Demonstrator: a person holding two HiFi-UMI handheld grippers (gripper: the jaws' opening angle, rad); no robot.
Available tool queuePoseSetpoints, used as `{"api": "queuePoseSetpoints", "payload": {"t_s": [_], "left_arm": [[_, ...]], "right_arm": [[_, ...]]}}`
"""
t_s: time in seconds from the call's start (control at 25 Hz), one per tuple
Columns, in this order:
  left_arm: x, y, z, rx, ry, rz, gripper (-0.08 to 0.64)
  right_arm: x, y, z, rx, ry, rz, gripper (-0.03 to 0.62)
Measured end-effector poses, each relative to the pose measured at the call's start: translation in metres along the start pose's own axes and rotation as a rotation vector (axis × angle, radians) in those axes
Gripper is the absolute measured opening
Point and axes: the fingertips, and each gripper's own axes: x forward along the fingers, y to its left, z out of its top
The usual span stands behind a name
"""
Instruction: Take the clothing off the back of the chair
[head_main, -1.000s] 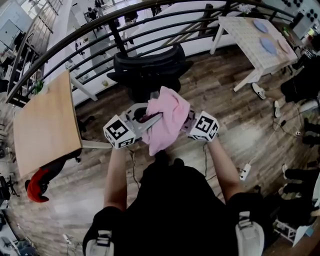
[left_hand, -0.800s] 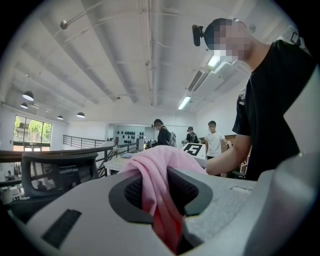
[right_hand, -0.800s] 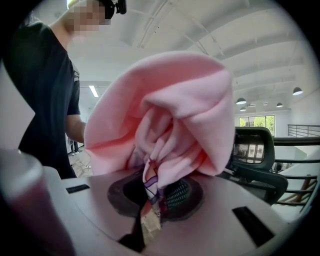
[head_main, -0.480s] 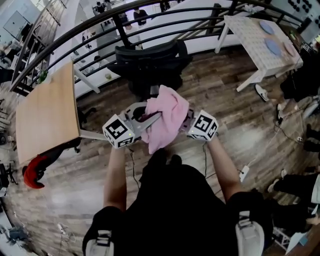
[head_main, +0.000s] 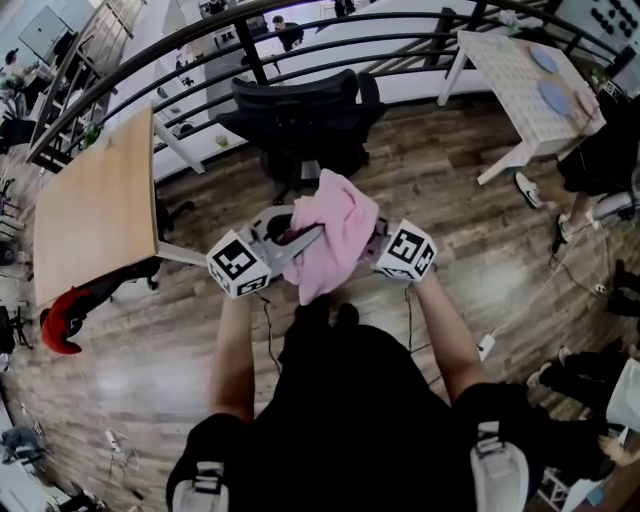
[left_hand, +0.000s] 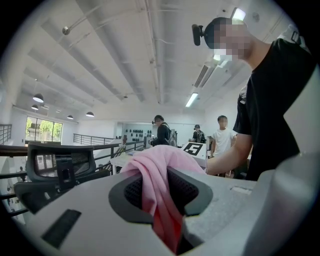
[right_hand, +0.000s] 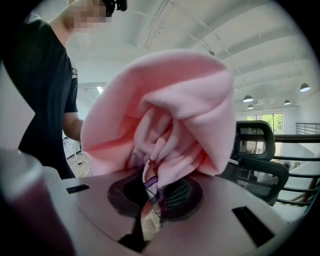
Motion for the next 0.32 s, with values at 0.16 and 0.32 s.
{"api": "queuePoseSetpoints", "payload": {"t_s": [0.16, 0.32], "left_arm": [[0.002, -0.011, -0.002, 0.005, -0.001, 0.010, 0.081], [0.007, -0.022, -0.004, 0.010, -0.001, 0.016, 0.081]], "right_arm": [[-0.006, 0.007, -0.004, -0.003, 0.001, 0.006, 0.035], [-0.014, 0.013, -0.010, -0.009, 0.000, 0.013, 0.035]]}}
